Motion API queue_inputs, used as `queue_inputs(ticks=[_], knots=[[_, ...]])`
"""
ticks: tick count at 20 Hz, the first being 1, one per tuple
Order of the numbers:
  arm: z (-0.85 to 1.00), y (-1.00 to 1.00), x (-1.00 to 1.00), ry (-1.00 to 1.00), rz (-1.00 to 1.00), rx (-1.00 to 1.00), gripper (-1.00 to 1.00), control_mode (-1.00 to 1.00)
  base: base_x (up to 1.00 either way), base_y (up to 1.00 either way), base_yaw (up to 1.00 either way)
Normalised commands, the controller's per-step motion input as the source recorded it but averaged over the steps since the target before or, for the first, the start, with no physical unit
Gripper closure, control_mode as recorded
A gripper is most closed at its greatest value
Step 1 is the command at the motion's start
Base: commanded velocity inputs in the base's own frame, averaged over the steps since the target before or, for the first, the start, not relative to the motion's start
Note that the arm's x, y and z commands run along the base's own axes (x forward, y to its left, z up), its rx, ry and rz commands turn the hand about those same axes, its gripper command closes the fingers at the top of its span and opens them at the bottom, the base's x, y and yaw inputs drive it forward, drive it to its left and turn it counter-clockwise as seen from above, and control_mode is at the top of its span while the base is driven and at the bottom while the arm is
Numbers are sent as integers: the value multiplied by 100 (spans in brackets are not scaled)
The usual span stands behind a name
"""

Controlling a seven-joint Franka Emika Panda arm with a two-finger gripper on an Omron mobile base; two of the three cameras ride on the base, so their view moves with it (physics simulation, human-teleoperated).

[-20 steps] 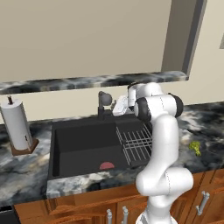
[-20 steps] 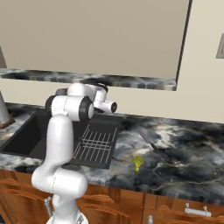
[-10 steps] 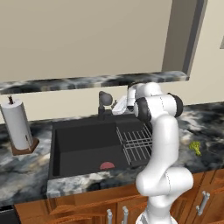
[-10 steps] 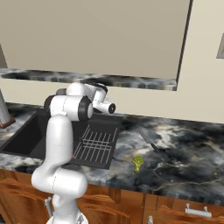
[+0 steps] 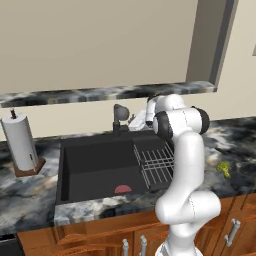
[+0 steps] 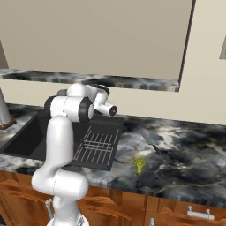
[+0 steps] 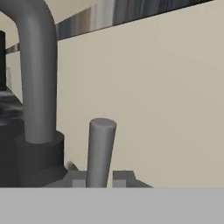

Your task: Turn on the sink faucet. Then move the broccoli from the counter to the sink. Turn off the sink. Move the vegetable from the sink to the pot next to the stove. Finally move the pot to the rear left burner.

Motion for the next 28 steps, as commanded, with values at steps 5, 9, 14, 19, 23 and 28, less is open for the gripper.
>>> queue_inputs(ticks=[5, 9, 14, 19, 23, 28], knots=[[-29, -72, 0, 0, 0, 2, 100, -100, 0, 0, 0], [-34, -72, 0, 0, 0, 1, 100, -100, 0, 0, 0], [-37, -72, 0, 0, 0, 1, 100, -100, 0, 0, 0], [-42, -72, 0, 0, 0, 1, 100, -100, 0, 0, 0], [-48, -74, 0, 0, 0, 1, 100, -100, 0, 0, 0], [-52, -74, 0, 0, 0, 1, 100, -100, 0, 0, 0]])
